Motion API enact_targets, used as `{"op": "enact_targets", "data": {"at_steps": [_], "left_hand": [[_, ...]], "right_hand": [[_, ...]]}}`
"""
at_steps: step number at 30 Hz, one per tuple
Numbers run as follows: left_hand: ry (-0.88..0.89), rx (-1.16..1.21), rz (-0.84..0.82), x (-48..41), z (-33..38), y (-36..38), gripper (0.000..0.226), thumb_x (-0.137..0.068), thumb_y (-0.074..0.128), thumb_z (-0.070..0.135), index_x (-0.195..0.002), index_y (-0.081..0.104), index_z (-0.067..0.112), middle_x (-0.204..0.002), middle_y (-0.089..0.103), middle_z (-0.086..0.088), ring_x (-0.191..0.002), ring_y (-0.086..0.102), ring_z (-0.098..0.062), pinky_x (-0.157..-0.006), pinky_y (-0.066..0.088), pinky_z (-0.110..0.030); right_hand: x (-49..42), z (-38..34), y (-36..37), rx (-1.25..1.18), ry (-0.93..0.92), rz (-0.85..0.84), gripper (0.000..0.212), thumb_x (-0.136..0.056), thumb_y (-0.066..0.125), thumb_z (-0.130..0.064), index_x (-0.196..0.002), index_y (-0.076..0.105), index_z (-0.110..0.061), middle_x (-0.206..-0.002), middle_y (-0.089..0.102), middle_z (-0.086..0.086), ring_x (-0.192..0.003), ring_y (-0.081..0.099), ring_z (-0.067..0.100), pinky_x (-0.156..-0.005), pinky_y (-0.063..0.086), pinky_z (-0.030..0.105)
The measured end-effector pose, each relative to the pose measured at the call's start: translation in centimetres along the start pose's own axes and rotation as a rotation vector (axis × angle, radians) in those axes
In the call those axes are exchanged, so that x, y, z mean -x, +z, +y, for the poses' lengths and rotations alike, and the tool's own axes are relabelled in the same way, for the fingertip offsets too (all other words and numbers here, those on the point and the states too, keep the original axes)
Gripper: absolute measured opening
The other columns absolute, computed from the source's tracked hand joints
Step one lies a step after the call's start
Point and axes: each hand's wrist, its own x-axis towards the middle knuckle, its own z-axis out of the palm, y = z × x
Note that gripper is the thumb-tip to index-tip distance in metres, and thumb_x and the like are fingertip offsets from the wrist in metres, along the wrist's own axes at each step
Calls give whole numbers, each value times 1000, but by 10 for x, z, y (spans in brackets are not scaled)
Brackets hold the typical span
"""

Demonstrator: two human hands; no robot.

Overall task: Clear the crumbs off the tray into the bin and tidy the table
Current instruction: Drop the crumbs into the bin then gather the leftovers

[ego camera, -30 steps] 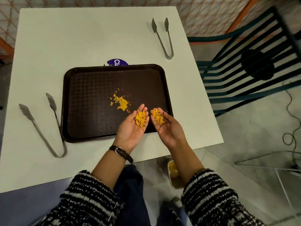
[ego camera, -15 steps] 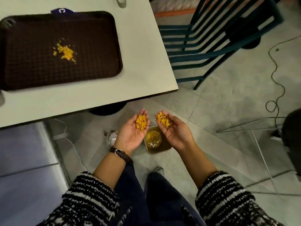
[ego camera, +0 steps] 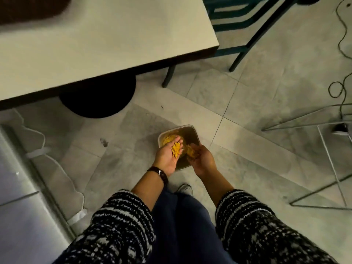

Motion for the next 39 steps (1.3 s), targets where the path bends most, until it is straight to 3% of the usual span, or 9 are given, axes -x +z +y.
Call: {"op": "enact_targets", "data": {"at_steps": [3,5,10,16,21,24,30,34,39], "left_hand": [[-32,-103,59,-42,-21,-3,22,-97,40,15,-111,55,8,-94,60,-8,-82,58,-17,-74,48,-28],[-50,-228,81,-64,-32,-6,24,-96,43,19,-114,55,10,-110,61,-10,-99,58,-24,-91,47,-36],[57,-599,-58,-65,-50,9,42,-98,37,18,-140,37,13,-145,37,-5,-135,34,-23,-108,26,-31],[112,-821,-125,-78,-45,-13,52,-98,27,40,-143,31,12,-150,32,-8,-137,32,-21,-114,27,-34],[-81,-254,-40,-82,-28,0,56,-96,25,49,-141,34,18,-148,35,-4,-135,35,-25,-102,41,-33],[-100,16,-157,-61,-8,16,52,-91,36,52,-136,43,26,-148,36,-2,-138,31,-24,-110,25,-50],[567,-815,-180,15,-35,11,39,-91,33,43,-128,45,41,-147,38,2,-138,31,-16,-117,18,-42],[372,-1366,47,56,-18,-23,39,-97,34,35,-131,51,22,-150,32,2,-141,21,-22,-115,11,-49],[372,-760,88,170,41,6,31,-95,45,21,-122,56,9,-126,57,-11,-116,53,-25,-85,42,-23]], "right_hand": [[-35,14,0,69,28,-11,26,-98,42,-30,-97,58,-10,-79,66,4,-82,61,20,-66,48,28],[-50,18,-2,90,56,36,28,-98,40,-31,-95,57,-9,-78,64,4,-79,59,19,-67,47,29],[-65,23,1,72,112,-7,59,-97,27,-50,-141,37,-13,-144,42,10,-133,39,30,-112,29,42],[-36,-6,26,-140,-88,-185,70,-94,18,-58,-145,28,-11,-151,31,10,-141,26,24,-117,17,40],[-36,16,22,835,-613,-218,49,-97,20,-47,-142,33,-33,-153,21,-14,-142,6,5,-115,-7,46],[-67,25,-11,1420,-337,-92,49,-98,21,-50,-146,19,-38,-157,5,-11,-145,-4,17,-109,-11,60],[28,-34,37,26,154,-252,86,-81,19,-78,-138,40,-17,-140,45,10,-131,41,33,-111,29,51],[152,-91,61,49,-9,-396,75,-88,19,-67,-140,38,-16,-149,34,12,-138,25,38,-113,15,58],[261,-126,71,541,-344,-373,42,-97,33,-41,-129,51,-20,-135,52,2,-128,43,22,-103,30,38]]}}
